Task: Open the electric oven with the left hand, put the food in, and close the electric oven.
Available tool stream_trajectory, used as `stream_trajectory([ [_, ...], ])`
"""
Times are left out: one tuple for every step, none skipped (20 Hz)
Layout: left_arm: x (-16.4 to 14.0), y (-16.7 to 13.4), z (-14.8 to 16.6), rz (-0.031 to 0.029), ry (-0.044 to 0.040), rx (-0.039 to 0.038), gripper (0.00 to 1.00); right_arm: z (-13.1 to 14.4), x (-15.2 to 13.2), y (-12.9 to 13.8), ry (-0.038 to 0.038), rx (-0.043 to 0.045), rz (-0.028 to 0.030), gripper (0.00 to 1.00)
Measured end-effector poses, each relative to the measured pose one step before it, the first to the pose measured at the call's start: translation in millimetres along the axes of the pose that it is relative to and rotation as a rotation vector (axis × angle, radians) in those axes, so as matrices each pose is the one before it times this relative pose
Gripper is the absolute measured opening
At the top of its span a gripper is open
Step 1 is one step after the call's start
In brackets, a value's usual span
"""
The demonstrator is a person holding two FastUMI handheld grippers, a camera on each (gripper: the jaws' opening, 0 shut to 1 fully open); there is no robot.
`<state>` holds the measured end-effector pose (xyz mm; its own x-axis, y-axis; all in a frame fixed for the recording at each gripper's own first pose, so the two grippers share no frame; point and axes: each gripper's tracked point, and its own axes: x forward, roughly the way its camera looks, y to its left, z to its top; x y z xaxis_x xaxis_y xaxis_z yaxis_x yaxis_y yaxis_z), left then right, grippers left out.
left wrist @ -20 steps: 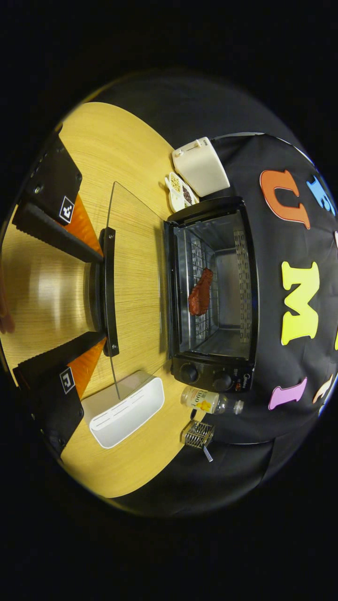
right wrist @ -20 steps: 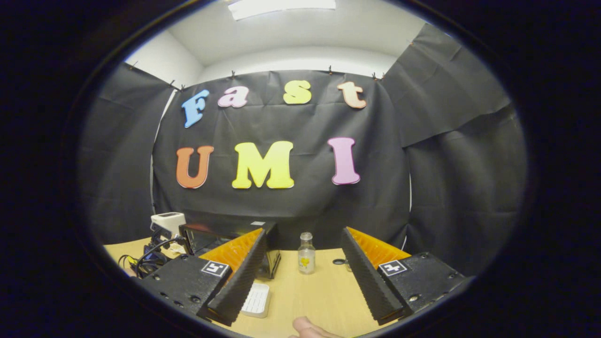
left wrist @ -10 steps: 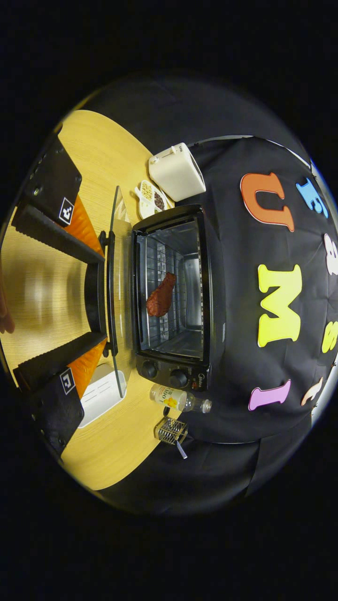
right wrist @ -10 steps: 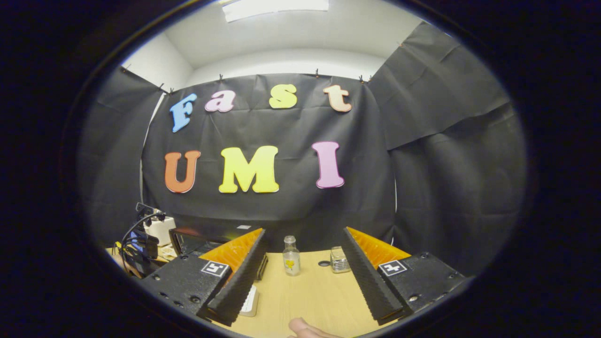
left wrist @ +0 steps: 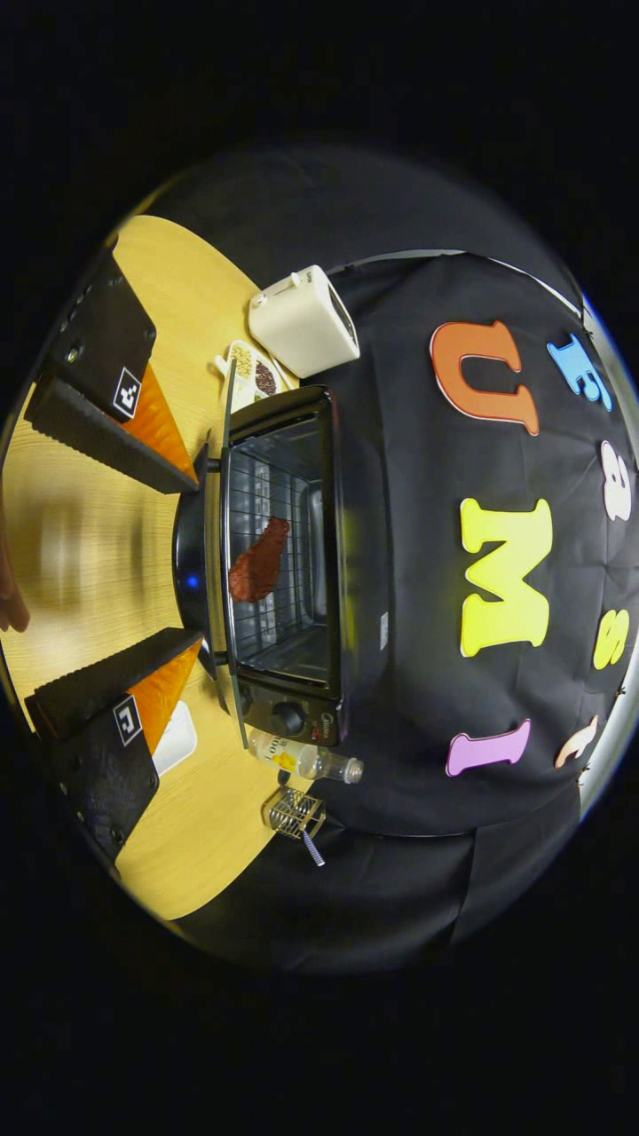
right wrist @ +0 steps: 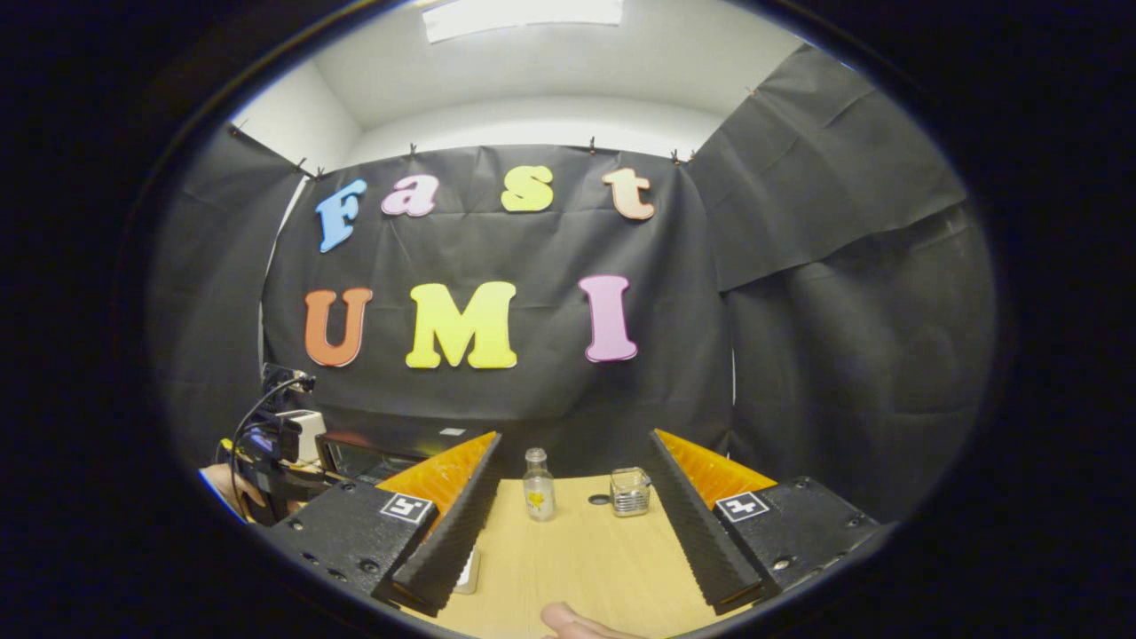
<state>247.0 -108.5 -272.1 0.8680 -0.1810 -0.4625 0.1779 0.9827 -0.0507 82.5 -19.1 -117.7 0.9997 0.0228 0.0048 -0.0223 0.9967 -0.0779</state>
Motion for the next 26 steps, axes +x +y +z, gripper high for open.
stream_trajectory([
  [4.62,-0.08,8.12,0.00162,-0.01600,-0.00361,0.97,1.04,-2.67,0.33,0.00310,0.00165,-0.00081,0.96],
  [5.20,1.02,7.18,0.00196,-0.01501,0.00060,0.97,1.33,-1.75,0.28,0.00319,0.00000,0.00060,0.96],
  [7.24,1.30,8.73,0.00124,-0.01938,0.00454,0.97,0.45,-2.65,0.10,0.00391,-0.00140,-0.00075,0.96],
  [5.20,0.73,3.94,-0.00227,-0.00336,-0.00457,0.97,0.34,-1.57,0.65,0.00635,-0.00213,0.00156,0.96],
  [2.13,-0.24,2.98,-0.00624,-0.00038,-0.00702,0.97,1.47,-2.72,1.59,0.00335,-0.00148,0.00689,1.00],
  [-0.34,2.31,4.72,0.00298,-0.00406,-0.01179,0.97,2.17,-1.73,0.57,0.00115,-0.00014,0.00172,1.00],
  [-4.23,2.31,4.89,0.00748,-0.00438,-0.01245,0.97,2.61,-2.70,-1.23,-0.00105,0.00005,-0.00389,0.96],
  [-6.72,-0.20,7.20,-0.00211,-0.01458,-0.00995,0.97,2.97,-1.29,-1.42,-0.00226,-0.00065,-0.00361,0.96],
  [-10.82,-1.61,10.83,-0.00799,-0.02952,-0.00300,0.96,2.03,-2.35,-0.97,-0.00028,0.00028,-0.00435,0.96],
  [-9.38,2.15,8.39,0.00676,-0.02807,-0.00103,0.96,2.54,-2.02,-1.37,-0.00255,0.00230,-0.00558,0.96],
  [-13.63,3.52,11.04,0.01155,-0.03048,-0.00040,0.95,3.43,-1.67,-1.23,-0.00510,0.00323,-0.00308,0.96],
  [-15.10,1.95,10.52,0.00703,-0.03091,0.00027,0.95,1.03,-2.02,0.82,-0.00347,0.00225,-0.00094,0.96],
  [-15.96,1.52,11.32,0.00496,-0.03317,-0.00090,0.95,1.28,0.04,-0.61,-0.00335,0.00033,-0.00434,0.96],
  [-14.57,1.20,11.93,0.00605,-0.03195,-0.00204,0.95,1.29,0.48,-1.98,-0.00060,0.00065,-0.00717,1.00],
  [-16.94,1.97,10.34,0.00848,-0.02675,0.00004,0.95,2.12,0.21,0.28,-0.00053,0.00285,-0.00188,1.00],
  [-15.50,1.76,10.36,0.00705,-0.03208,-0.00030,0.95,1.67,1.18,1.14,-0.00258,0.00490,0.00307,0.96],
  [-16.64,0.69,11.25,0.00040,-0.03075,-0.00801,0.95,2.76,0.73,0.45,-0.00210,0.00669,0.00073,0.96],
  [-15.61,-4.14,10.88,-0.01401,-0.03467,-0.00777,0.95,1.72,1.67,-0.59,-0.00406,0.00594,-0.00049,0.96],
  [-15.26,-7.85,10.44,-0.02864,-0.03011,-0.00035,0.95,1.69,0.96,-1.22,-0.00283,0.00281,-0.00147,0.96],
  [-15.08,-4.13,6.16,-0.01461,-0.01343,0.00706,0.95,0.39,1.16,-1.13,-0.00337,0.00161,-0.00391,1.00],
  [-14.36,0.46,1.80,0.00544,0.00327,0.01015,0.95,-0.12,1.30,-0.88,0.00042,-0.00197,-0.00402,1.00],
  [-12.99,3.77,1.69,0.01550,-0.00570,0.01311,0.95,-1.54,1.72,-0.37,0.00335,-0.00081,-0.00185,1.00],
  [-12.15,4.84,4.72,0.02490,-0.01602,0.01002,0.95,-0.76,0.75,0.30,0.00170,0.00124,0.00101,1.00],
  [-9.68,4.06,5.38,0.02695,-0.02650,0.00394,0.95,-0.55,1.04,1.47,0.00108,-0.00078,0.00384,1.00],
  [-9.91,2.20,3.03,0.01363,-0.02112,0.00422,0.95,0.12,0.50,1.04,-0.00040,-0.00340,0.00553,1.00],
  [-10.09,0.96,-1.41,0.00843,-0.01008,0.00749,0.95,-2.26,0.90,0.88,0.00010,-0.00218,0.00598,0.96],
])
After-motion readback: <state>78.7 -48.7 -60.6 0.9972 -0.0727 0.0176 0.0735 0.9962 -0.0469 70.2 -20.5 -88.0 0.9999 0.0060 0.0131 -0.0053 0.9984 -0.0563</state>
